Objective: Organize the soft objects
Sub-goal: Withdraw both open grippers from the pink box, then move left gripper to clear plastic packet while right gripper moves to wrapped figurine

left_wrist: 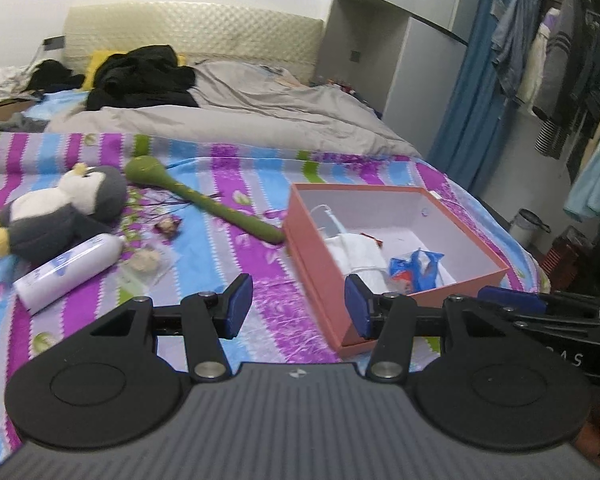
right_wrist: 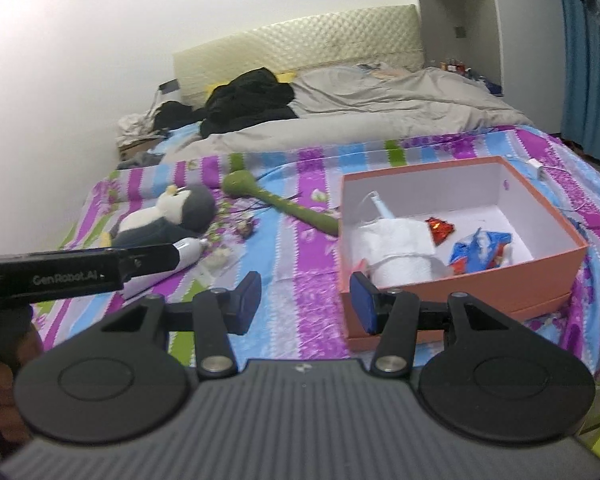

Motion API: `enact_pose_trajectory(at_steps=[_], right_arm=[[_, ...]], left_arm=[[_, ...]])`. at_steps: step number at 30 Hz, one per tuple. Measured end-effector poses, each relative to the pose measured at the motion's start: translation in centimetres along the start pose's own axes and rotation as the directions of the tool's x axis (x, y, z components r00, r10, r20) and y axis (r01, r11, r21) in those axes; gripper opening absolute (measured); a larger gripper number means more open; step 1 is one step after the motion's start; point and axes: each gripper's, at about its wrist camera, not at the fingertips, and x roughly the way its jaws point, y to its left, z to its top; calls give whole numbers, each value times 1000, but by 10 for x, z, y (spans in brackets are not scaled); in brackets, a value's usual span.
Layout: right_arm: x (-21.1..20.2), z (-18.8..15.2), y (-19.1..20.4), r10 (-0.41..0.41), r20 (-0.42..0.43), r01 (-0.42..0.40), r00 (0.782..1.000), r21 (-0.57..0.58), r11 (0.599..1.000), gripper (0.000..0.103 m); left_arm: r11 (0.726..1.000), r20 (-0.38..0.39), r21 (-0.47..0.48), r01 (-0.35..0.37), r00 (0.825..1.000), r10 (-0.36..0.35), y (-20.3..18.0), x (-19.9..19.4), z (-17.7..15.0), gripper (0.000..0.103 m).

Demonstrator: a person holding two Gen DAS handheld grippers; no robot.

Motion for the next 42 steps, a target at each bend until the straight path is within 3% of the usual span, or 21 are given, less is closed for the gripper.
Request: enact_pose_trajectory(at_steps=[11,19,27,42], right_arm=[[2,-36,41,90,-49,-92,995,-48,995,52],[33,-43,64,127,-76,-133,989,-83,988,52],[87,-41,67,146,-124,-156,982,-76,985,52],[202,-10,61,163,-141,-167,976,-16,986,52]], left_arm=[[995,9,-72,-70,997,71,40,-41,-47,57],[982,-19,-139,-125,992,123,80,-27,-66,57],[972,-33,-173,-159,987,156,117,18,-63,57],[976,-62,-138,-171,985,164,166,147,-54,59]])
